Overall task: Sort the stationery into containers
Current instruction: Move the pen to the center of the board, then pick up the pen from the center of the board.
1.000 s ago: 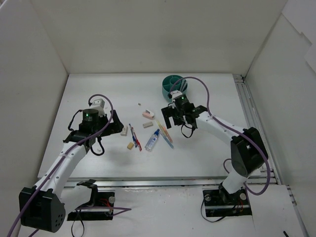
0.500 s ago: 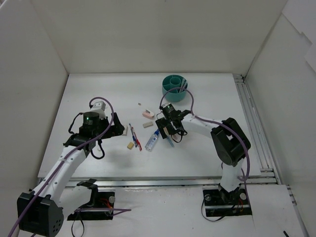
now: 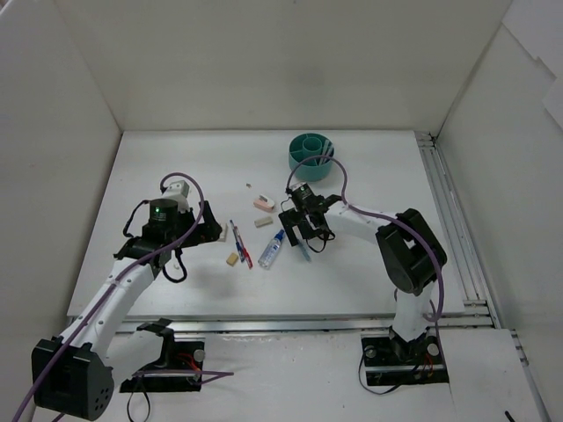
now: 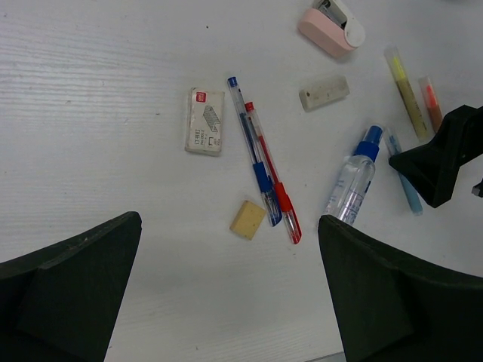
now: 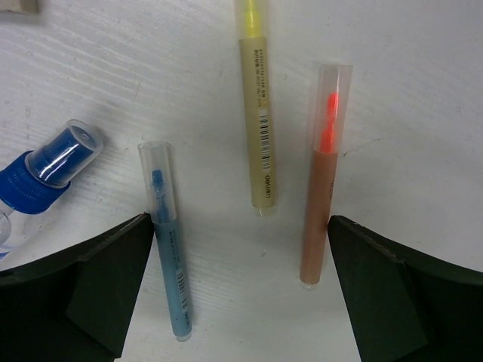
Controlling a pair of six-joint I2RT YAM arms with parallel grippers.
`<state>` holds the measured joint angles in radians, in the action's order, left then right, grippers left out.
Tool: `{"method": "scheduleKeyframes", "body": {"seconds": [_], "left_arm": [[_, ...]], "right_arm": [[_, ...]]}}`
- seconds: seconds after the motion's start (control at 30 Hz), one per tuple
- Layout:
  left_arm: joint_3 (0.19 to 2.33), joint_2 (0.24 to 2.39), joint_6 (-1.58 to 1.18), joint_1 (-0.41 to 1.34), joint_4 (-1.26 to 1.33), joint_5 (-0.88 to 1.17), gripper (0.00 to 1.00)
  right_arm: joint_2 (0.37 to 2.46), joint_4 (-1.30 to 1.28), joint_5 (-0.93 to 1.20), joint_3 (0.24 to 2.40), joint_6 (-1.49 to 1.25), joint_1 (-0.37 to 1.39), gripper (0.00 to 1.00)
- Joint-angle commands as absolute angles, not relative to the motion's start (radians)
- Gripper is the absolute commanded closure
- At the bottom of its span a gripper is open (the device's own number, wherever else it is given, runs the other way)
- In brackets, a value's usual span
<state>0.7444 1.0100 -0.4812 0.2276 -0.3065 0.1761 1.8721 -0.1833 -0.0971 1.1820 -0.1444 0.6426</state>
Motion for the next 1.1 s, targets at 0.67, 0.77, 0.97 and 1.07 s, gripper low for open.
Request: {"method": "scheduleKeyframes", "body": {"seconds": [0.67, 0.77, 0.97, 1.07], "left_arm": [[0.819, 1.055, -0.445, 0.232, -0.253, 0.201, 0.0], [0.827, 1.058, -0.44, 0.232, -0.253, 0.204, 0.0], [0.834, 1.077, -0.439, 0.232, -0.252, 0.21, 0.0], [0.842, 1.089, -0.436, 0.232, -0.247, 0.222, 0.0]], "right_arm": [[1.703, -0.141, 0.04, 1.174, -0.101, 0.474, 0.03], [1.698, -0.147, 0.005, 1.157, -0.089, 0.45, 0.08], [1.713, -0.198, -0.037, 1.12, -0.061, 0.423, 0.18], [1.744, -0.225, -0.011, 1.132, -0.054, 0.422, 0.23]]}}
